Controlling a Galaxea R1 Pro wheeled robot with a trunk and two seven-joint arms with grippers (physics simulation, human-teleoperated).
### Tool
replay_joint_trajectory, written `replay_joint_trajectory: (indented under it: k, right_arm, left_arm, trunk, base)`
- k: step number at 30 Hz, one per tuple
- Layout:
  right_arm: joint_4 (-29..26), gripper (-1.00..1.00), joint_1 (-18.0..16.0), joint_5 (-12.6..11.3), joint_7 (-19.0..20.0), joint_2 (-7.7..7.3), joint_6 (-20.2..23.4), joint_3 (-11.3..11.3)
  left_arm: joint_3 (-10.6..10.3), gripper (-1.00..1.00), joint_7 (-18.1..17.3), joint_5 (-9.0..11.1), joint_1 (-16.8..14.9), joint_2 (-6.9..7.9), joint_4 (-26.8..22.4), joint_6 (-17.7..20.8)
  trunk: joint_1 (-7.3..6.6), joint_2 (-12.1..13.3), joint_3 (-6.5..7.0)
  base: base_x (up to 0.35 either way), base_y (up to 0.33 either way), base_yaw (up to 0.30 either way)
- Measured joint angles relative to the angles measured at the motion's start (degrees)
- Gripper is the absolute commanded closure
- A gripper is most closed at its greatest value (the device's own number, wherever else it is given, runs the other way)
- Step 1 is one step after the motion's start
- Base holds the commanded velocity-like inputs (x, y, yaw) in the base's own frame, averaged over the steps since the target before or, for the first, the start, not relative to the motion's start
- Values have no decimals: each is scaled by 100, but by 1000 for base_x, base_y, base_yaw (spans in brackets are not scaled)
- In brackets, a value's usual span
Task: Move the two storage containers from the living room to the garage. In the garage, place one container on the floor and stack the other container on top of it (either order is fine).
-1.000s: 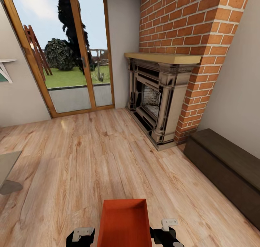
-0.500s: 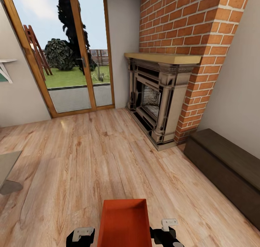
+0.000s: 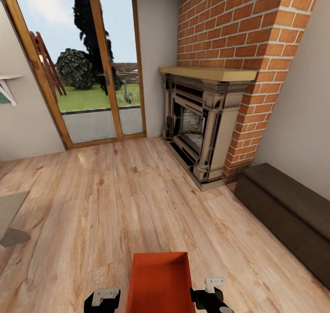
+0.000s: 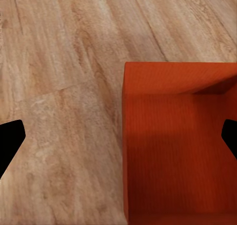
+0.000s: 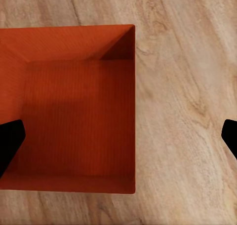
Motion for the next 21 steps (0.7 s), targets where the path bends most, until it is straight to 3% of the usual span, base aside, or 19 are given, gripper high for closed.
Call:
replay_joint_trajectory:
  k: [21]
  right_arm:
    - [1,-100,-1,0,0,0,0,0]
  left_arm:
    - [0,-100,1,0,0,1,4,0]
  trunk:
    - [0,0,0]
  base:
    - [0,3,0]
